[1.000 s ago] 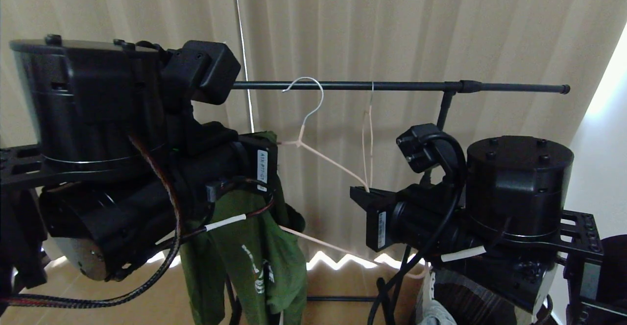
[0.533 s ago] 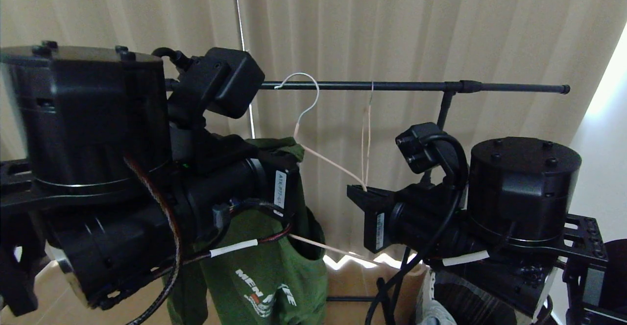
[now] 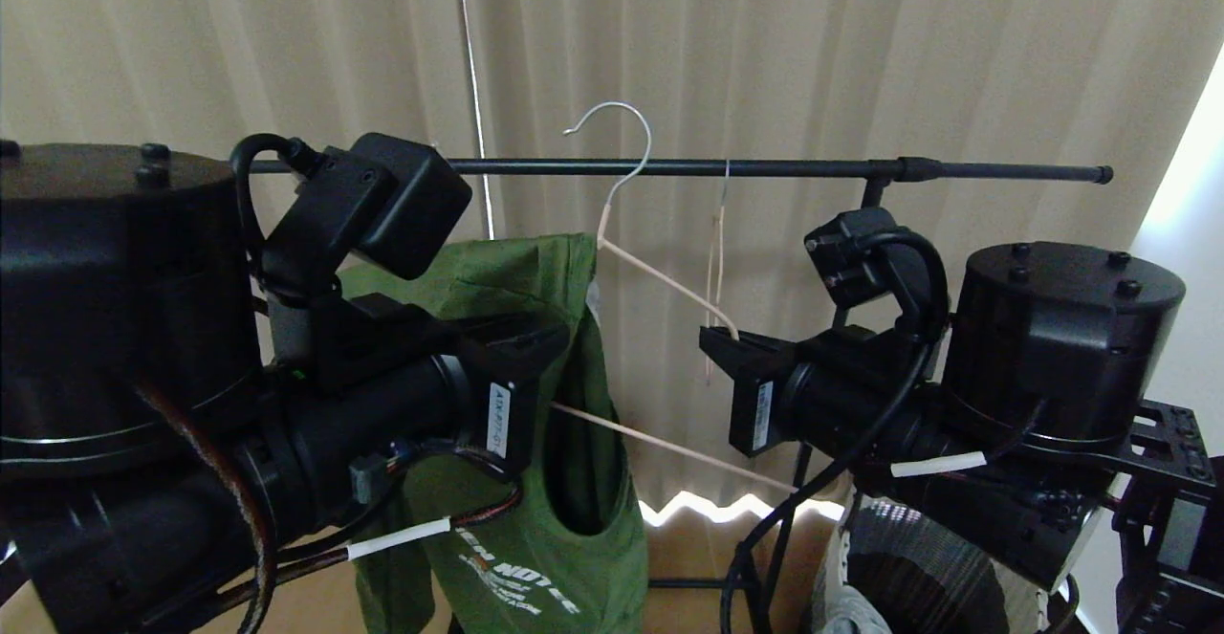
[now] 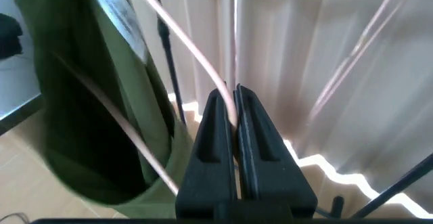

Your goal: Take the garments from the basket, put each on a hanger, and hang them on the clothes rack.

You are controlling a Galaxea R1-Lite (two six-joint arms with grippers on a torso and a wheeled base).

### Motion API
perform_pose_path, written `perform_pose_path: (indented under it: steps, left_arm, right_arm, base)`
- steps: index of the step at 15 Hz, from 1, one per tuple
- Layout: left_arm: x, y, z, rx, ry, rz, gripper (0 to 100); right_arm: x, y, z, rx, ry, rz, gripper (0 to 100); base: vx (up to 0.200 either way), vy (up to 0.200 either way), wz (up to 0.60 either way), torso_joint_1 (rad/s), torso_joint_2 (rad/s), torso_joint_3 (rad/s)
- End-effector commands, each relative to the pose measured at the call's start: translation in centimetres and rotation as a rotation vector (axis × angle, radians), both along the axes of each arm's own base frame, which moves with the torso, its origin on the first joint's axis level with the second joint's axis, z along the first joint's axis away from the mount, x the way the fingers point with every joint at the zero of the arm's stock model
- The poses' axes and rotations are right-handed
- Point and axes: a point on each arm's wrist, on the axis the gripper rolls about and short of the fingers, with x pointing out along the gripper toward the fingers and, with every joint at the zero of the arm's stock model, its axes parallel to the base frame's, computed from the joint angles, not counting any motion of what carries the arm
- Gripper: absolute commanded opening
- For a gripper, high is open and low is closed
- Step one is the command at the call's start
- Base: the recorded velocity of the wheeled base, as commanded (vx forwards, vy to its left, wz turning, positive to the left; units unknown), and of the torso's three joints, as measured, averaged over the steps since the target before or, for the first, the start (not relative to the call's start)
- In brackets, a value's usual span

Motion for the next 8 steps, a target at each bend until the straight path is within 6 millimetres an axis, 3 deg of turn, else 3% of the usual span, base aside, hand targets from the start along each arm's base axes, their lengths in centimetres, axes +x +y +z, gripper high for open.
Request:
perform_pose_path:
  steps: [1, 4, 8]
  left_arm:
    - [-0.1, 0.2, 0.1, -0.003, -0.004, 0.002, 100]
    - [-0.7, 0.9, -0.2, 0.006, -0.002, -0.002, 100]
    - [-1.8, 2.7, -1.0, 0.014, 0.002, 0.013, 100]
  right_arm:
    - [0.0, -0.1, 0.1, 0.002, -0.004, -0.002, 0]
    - [0.2, -1.3, 0.6, 0.007, -0.021, -0.033, 0]
    - [0.3, -4.7, 0.9, -0.039, -0.057, -0.110, 0]
  base:
    - [0.000, 0.000, 0.00, 0.000, 0.00, 0.000]
    - [0.000, 0.000, 0.00, 0.000, 0.00, 0.000]
    - [0.000, 0.000, 0.00, 0.000, 0.00, 0.000]
